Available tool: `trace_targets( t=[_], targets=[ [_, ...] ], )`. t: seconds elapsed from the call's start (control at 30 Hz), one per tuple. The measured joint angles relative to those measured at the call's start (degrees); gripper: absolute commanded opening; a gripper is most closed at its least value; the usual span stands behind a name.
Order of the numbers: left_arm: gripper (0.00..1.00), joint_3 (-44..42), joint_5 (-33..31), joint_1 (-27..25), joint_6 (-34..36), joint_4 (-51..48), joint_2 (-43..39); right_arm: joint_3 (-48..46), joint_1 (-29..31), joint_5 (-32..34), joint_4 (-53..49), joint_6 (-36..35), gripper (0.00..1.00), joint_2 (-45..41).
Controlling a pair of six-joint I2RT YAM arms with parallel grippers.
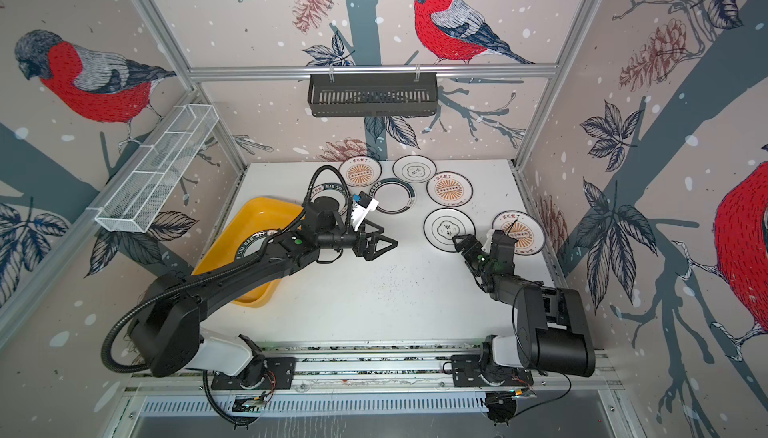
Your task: Place the plates into the plastic bin on the countertop
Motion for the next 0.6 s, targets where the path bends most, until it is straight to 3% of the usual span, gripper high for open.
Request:
trace_targets(
  t=[0.33,0.43,0.6],
  targets=[
    [0.96,0.5,0.9,-0.5,0.0,0.1,0.2,-2.0,-1.0,-2.2,10.2,2.9,0.87,5.1],
    [0.96,0.6,0.9,-0.5,0.0,0.1,0.2,-2.9,-1.8,-2.9,14.3,4.4,0.8,7.1],
    [0.96,0.7,0.1,-0.5,0.0,-0.1,0.2,-4.9,-2.9,-3.6,21.7,7.7,0.57,11.2]
  ],
)
